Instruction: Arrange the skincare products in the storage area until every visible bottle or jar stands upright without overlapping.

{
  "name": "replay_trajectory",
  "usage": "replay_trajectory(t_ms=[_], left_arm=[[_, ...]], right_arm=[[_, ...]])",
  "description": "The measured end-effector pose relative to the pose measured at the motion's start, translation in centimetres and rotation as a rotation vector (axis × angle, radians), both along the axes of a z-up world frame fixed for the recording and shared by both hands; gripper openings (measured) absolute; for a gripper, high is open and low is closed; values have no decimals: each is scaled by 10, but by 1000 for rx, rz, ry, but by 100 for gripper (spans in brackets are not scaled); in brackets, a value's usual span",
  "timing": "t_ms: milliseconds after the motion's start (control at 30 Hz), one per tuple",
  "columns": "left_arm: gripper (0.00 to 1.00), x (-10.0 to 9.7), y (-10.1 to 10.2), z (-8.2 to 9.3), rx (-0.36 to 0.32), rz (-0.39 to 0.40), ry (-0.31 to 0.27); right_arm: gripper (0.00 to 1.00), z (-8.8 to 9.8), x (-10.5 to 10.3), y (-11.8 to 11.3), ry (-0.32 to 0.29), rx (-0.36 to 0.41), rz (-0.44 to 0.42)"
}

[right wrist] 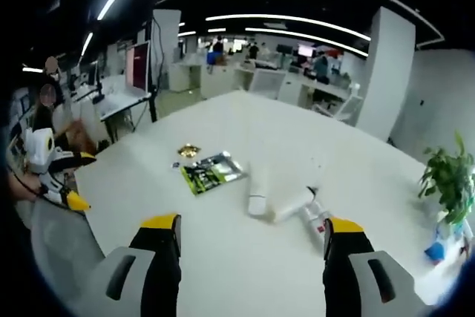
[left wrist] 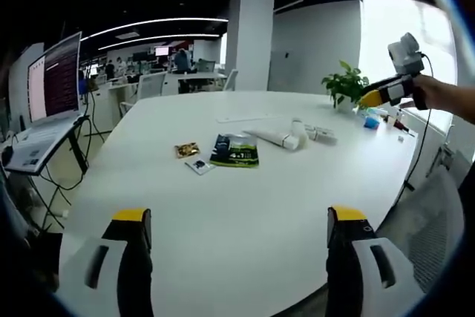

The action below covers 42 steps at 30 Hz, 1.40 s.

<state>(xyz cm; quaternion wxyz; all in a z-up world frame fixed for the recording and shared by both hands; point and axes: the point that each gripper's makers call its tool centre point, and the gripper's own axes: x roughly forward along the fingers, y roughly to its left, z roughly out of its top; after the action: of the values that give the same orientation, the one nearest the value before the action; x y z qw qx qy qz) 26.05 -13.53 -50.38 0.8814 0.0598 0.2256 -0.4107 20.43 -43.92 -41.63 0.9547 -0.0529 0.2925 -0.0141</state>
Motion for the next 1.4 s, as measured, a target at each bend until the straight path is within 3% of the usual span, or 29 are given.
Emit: replay_trajectory(t_ms=[333,600,867,1067,1400], left_arm=[[88,0,-6,7,-45,23,28],[87,0,-9,11,-51,21,11],[87,-2,-5,13,-53,12,-7],[87,-4,-8,10,-13,-25,-30],[86,-7,-8,3,-8,-40,1]], right_arm=[[82,25,40,22,-16,-12,68],[81,38,66,35,-22,-20,104],[74,27,78,28,42,-6,70],[75,19,90,15,80,41,39],[75,1,111,5,162,59,59]])
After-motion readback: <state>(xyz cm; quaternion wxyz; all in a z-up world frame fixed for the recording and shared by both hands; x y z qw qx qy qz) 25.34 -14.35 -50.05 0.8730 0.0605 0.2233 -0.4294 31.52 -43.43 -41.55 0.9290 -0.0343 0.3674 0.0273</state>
